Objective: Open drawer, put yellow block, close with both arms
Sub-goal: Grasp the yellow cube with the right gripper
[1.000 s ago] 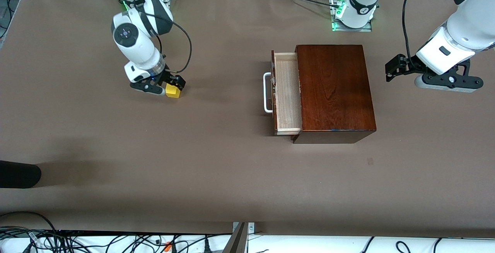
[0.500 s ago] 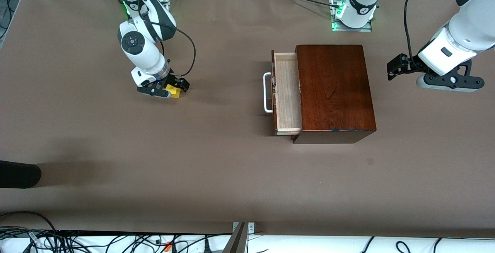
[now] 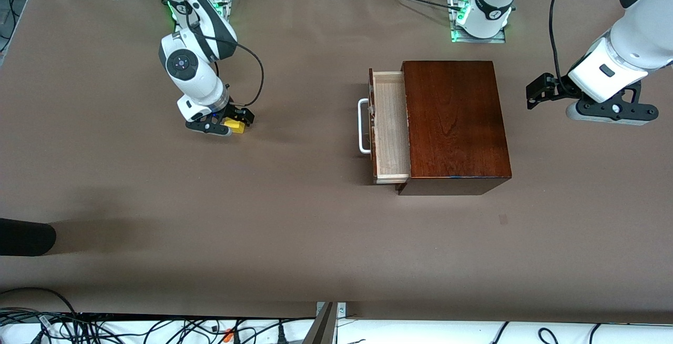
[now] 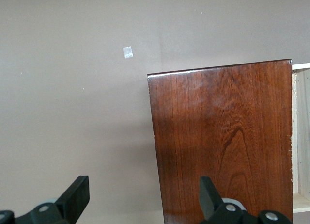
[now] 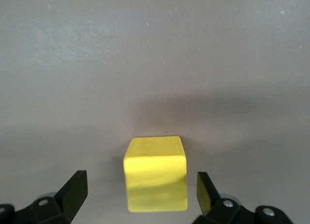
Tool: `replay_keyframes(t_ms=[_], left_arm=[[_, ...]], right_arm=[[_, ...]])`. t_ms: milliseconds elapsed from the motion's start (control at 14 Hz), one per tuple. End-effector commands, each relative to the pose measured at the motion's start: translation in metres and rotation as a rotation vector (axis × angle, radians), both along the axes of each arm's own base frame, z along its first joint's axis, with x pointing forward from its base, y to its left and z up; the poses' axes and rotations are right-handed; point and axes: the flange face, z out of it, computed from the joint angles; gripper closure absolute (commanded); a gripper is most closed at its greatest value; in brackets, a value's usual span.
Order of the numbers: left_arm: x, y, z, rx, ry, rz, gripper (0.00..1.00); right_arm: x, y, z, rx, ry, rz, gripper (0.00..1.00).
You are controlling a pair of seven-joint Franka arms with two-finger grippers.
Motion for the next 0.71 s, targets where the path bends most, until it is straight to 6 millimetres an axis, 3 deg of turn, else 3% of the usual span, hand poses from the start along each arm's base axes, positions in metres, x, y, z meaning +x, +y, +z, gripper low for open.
replay_keyframes(t_ms=[0, 286, 429, 571, 643], left_arm=[[-0.004, 0.0026, 0.0041, 0.019, 0.002, -0.025, 0.0], [-0.004, 0.0026, 0.0041, 0.019, 0.002, -0.026, 0.0], [-0.004, 0.0026, 0.0041, 0.019, 0.002, -0.028, 0.0], [-0.0042, 0.0026, 0.004, 0.019, 0.003, -0.029, 0.0], [-0.0044, 0.0026, 0.0039, 0.019, 0.005, -0.031, 0.0]], right_arm=[[0.0031, -0.0061, -0.0139, 0.0, -0.002, -0.003, 0.0], [0.0036, -0.0043, -0.0147, 0.001, 0.0, -0.003, 0.0], [0.0045, -0.0049, -0.0143, 0.001, -0.001, -0.003, 0.4], [0.0051, -0.004, -0.013, 0.002, -0.004, -0.003, 0.93], [0.0059, -0.0046, -0.0122, 0.001, -0.005, -0.005, 0.99]])
